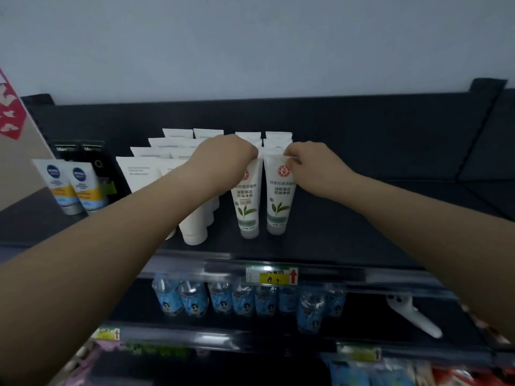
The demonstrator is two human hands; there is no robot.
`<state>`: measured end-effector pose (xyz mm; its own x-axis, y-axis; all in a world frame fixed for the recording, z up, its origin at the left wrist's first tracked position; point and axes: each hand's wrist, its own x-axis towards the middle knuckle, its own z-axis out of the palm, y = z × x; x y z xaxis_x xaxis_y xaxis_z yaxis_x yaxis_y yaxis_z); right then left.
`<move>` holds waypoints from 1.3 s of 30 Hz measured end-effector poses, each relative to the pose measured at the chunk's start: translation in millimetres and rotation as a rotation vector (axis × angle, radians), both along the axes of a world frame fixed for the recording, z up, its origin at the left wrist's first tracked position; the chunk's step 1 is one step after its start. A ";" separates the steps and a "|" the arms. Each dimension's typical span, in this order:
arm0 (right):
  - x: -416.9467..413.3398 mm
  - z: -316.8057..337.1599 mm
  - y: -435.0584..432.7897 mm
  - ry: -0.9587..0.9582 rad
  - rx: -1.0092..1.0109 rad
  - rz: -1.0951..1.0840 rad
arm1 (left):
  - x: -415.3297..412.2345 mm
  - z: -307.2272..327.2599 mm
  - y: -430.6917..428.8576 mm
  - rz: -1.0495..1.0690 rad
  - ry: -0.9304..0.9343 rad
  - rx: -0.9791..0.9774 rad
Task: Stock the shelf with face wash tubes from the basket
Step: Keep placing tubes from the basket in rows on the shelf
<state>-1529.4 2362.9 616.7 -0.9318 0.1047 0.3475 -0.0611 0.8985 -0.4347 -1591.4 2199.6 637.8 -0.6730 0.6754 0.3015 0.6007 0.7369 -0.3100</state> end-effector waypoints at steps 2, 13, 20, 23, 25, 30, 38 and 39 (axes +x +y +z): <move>-5.3 -3.3 -1.6 -0.012 0.018 -0.016 | -9.4 -3.9 0.1 -0.018 0.007 -0.002; -20.6 -8.2 -6.4 -0.048 0.036 -0.094 | -32.6 -5.6 4.6 -0.068 -0.004 -0.010; -17.5 -10.2 -7.7 -0.033 -0.007 -0.078 | -40.3 -8.2 4.3 -0.094 -0.007 0.018; -17.3 -10.5 -7.6 -0.022 -0.014 -0.076 | -41.9 -9.8 4.6 -0.105 0.009 0.040; -16.7 -10.3 -6.3 -0.017 -0.018 -0.079 | -42.9 -11.3 4.8 -0.108 0.020 0.054; -13.3 -8.4 -2.4 0.007 -0.026 -0.091 | -43.5 -12.7 5.7 -0.117 0.036 0.069; -3.5 -11.9 0.8 0.042 -0.003 -0.102 | -41.8 -21.5 3.2 -0.079 0.064 0.142; -2.3 -12.1 1.2 0.046 0.005 -0.099 | -39.6 -21.4 3.0 -0.072 0.064 0.156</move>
<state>-1531.7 2364.1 604.6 -0.9000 0.1938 0.3905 0.0084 0.9033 -0.4290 -1631.0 2202.6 616.4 -0.6010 0.6625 0.4471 0.6361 0.7352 -0.2343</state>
